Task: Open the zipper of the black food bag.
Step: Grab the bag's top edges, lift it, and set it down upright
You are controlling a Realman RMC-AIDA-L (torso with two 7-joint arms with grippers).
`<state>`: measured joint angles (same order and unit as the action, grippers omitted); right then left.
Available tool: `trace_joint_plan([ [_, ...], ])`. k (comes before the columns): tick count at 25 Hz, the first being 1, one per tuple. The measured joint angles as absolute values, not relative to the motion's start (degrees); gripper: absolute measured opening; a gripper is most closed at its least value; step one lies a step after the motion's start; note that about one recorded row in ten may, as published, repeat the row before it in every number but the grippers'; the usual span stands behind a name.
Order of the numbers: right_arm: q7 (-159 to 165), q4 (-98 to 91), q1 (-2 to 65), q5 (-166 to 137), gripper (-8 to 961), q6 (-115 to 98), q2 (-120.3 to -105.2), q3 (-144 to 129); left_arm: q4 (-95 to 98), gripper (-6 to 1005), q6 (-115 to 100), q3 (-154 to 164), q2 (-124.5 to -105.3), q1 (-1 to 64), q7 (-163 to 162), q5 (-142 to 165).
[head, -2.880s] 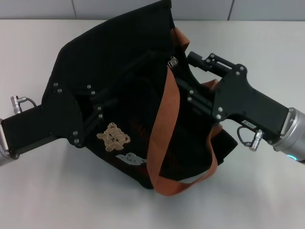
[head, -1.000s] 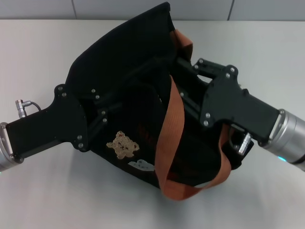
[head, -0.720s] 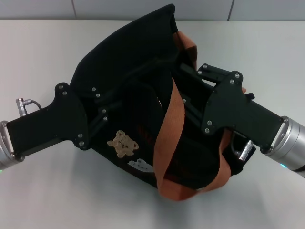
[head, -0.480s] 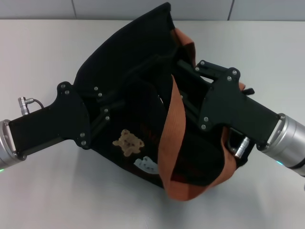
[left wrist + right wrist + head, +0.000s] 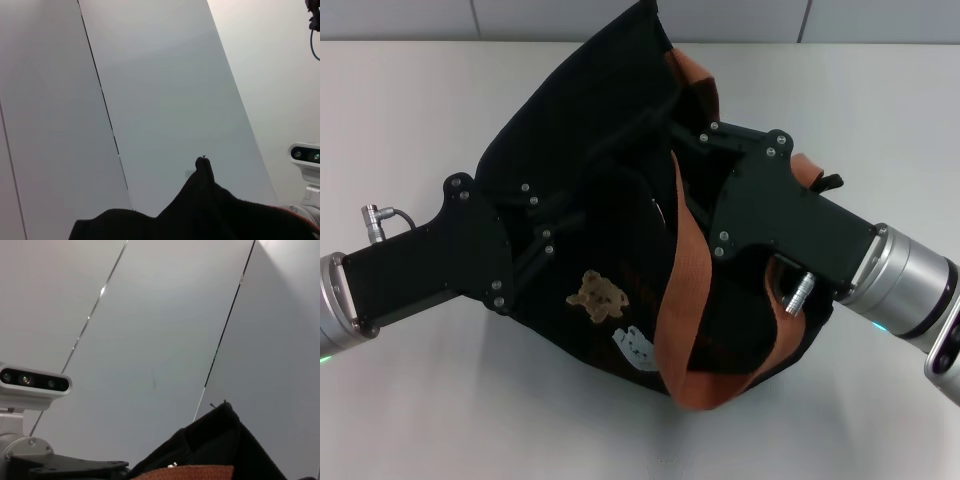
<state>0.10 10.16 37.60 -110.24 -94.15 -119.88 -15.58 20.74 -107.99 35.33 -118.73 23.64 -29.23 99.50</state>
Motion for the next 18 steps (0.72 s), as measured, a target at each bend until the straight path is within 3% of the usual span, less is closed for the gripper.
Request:
trace_joint_plan([
  [6, 0.27, 10.52, 38.04, -110.21, 311, -93.86, -119.88, -15.56, 20.74, 97, -108.25, 35.41, -118.75, 23.53, -28.75, 99.50],
  [18, 0.40, 11.16, 38.17, -110.19, 136, -93.69, -119.89, -14.89, 20.58, 97, -108.66, 35.96, -118.74, 23.42, -27.85, 99.49],
])
